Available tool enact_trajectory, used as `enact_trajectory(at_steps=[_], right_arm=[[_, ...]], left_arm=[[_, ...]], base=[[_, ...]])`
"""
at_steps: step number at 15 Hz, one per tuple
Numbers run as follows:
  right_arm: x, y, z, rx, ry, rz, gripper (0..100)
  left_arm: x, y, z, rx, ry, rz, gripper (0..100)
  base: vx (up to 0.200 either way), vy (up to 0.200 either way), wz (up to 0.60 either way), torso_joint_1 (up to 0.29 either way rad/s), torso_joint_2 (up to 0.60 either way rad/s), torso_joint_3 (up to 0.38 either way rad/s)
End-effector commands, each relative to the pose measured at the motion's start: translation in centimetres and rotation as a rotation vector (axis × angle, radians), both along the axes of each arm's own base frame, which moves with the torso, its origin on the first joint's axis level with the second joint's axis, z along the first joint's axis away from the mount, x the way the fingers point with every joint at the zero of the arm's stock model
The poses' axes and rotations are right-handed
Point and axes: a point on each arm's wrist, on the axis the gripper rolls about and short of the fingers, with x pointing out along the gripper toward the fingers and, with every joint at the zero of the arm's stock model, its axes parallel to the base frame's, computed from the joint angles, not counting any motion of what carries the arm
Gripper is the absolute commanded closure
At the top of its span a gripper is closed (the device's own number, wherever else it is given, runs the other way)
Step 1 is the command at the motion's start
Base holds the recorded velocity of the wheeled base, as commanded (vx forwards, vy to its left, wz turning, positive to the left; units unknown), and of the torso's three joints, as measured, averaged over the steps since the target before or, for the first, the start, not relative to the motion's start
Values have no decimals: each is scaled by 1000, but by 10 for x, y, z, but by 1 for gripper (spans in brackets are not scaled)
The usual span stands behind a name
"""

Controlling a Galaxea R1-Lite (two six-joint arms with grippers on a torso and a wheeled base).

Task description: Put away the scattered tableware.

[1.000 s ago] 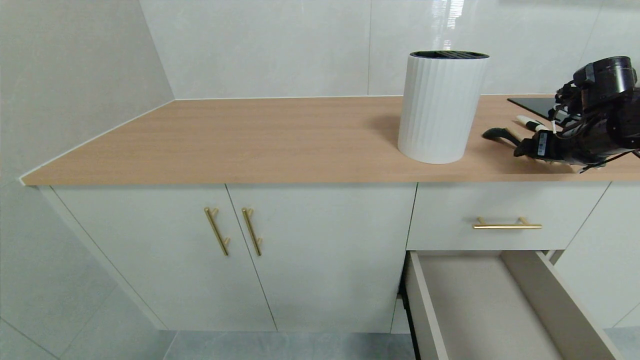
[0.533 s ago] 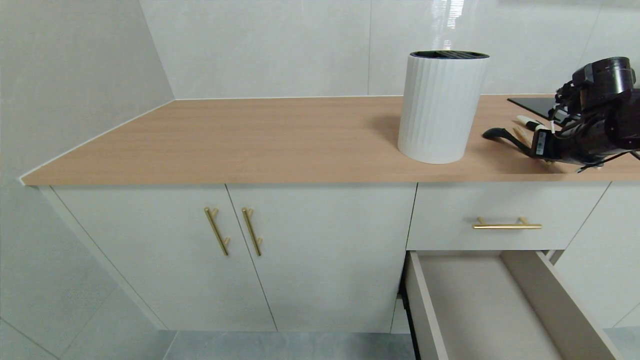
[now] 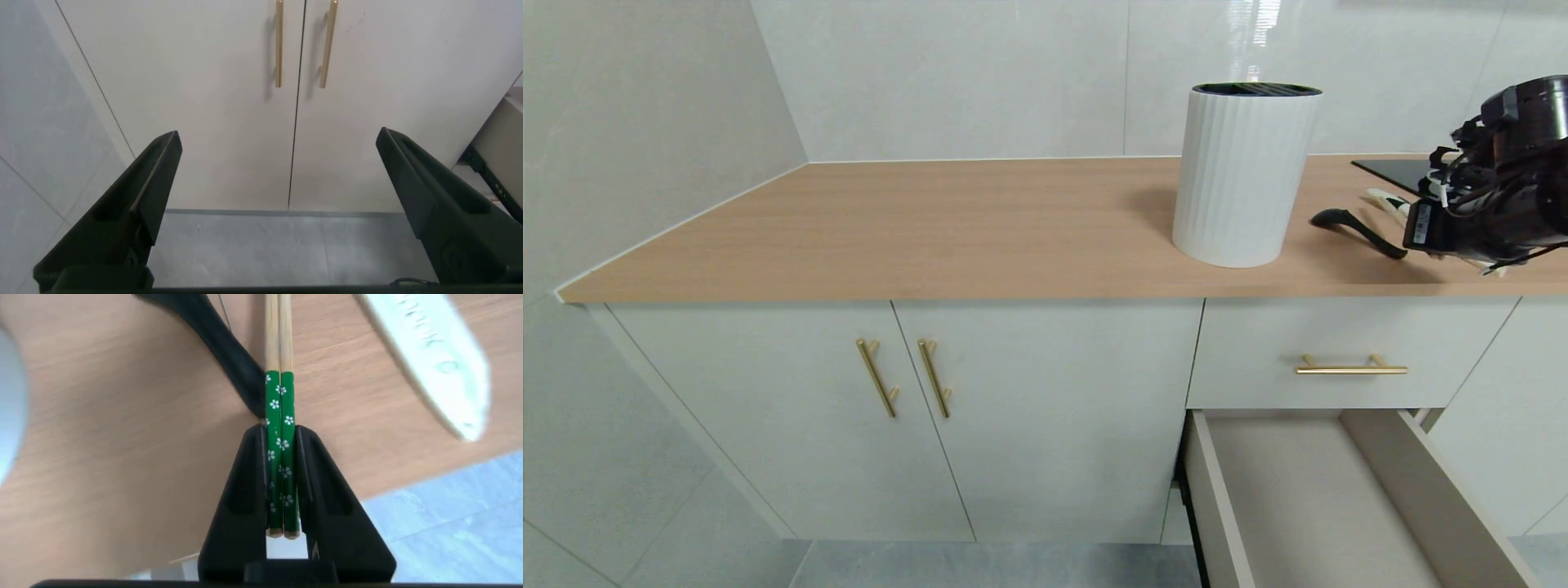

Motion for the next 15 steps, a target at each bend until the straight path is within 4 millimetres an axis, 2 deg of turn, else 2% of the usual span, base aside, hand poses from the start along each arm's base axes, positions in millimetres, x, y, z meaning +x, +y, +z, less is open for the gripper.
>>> enact_trajectory(at_steps=[1,3,4,5,6,7,8,9,12,14,15], right_arm=[[-41,1,24,5,-56,14,100],[-88,11,34,13,-81,78,100],[-103,11,38,22,-97,96,100],[-131,11,45,45,-126,147,100],[-171,12,46,83,-100,223,100],[-188,12,45,102,-75,258,100],[-195,12,45,111,-66,272,100],[-230,11,44,142,-30,325,100],[-265,16,30,154,130,401,100],[-268,18,19,153,200,431,100],[-263,23,4,144,295,468,100]], left_arm=[[0,0,0,0,1,1,0],[0,0,0,0,1,1,0],[0,0,0,0,2,1,0],[0,0,0,0,2,1,0],[0,0,0,0,1,1,0],[0,0,0,0,2,1,0],[0,0,0,0,2,1,0],[0,0,0,0,2,1,0],[0,0,0,0,2,1,0],[0,0,0,0,2,1,0],[0,0,0,0,1,1,0]], base=[[0,0,0,0,0,0],[0,0,0,0,0,0],[0,0,0,0,0,0],[0,0,0,0,0,0],[0,0,0,0,0,0],[0,0,0,0,0,0],[0,0,0,0,0,0],[0,0,0,0,0,0],[0,0,0,0,0,0],[0,0,0,0,0,0],[0,0,0,0,0,0]])
